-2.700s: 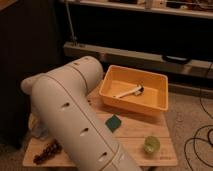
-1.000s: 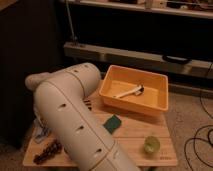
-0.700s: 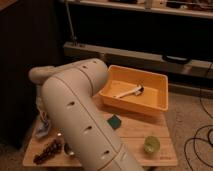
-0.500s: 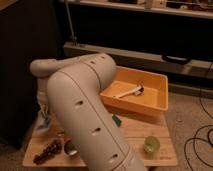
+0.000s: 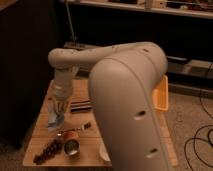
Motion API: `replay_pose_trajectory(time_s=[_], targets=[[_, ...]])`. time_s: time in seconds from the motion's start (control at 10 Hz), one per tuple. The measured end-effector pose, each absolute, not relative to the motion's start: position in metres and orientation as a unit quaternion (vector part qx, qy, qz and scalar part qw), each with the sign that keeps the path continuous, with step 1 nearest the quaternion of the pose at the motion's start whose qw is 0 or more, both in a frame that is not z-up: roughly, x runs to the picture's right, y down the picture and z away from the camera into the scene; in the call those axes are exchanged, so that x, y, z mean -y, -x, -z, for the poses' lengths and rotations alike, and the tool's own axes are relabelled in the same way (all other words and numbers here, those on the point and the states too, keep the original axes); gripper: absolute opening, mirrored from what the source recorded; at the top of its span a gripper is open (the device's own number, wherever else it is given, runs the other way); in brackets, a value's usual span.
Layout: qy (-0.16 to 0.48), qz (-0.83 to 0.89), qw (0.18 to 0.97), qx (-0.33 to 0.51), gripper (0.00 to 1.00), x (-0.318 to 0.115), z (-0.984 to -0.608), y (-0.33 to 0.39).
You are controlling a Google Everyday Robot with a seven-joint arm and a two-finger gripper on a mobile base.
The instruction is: Place towel in metal cup
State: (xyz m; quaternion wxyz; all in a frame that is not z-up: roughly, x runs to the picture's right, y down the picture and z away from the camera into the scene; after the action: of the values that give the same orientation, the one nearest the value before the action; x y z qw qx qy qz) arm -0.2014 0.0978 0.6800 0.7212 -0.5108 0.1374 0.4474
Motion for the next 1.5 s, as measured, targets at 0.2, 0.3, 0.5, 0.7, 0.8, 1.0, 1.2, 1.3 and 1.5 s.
replay_pose_trajectory(time_s=[0.2, 0.3, 0.5, 0.7, 0.8, 1.0, 1.2, 1.3, 1.5], targets=[[0.511, -0.459, 0.717, -0.122, 0.00, -0.098, -0.669, 0.184], [0.511, -0.459, 0.717, -0.121, 0.00, -0.099, -0.669, 0.186], [0.511, -0.458, 0.717, -0.120, 0.00, -0.099, -0.669, 0.187], [0.512, -0.456, 0.717, -0.121, 0.00, -0.100, -0.668, 0.187], [0.513, -0.459, 0.716, -0.118, 0.00, -0.102, -0.664, 0.184], [0.529, -0.478, 0.696, -0.083, 0.00, -0.100, -0.653, 0.162], [0.546, -0.479, 0.685, -0.055, 0.00, -0.098, -0.648, 0.159], [0.554, -0.478, 0.681, -0.040, 0.00, -0.098, -0.647, 0.161], [0.563, -0.471, 0.678, -0.028, 0.00, -0.103, -0.642, 0.163]])
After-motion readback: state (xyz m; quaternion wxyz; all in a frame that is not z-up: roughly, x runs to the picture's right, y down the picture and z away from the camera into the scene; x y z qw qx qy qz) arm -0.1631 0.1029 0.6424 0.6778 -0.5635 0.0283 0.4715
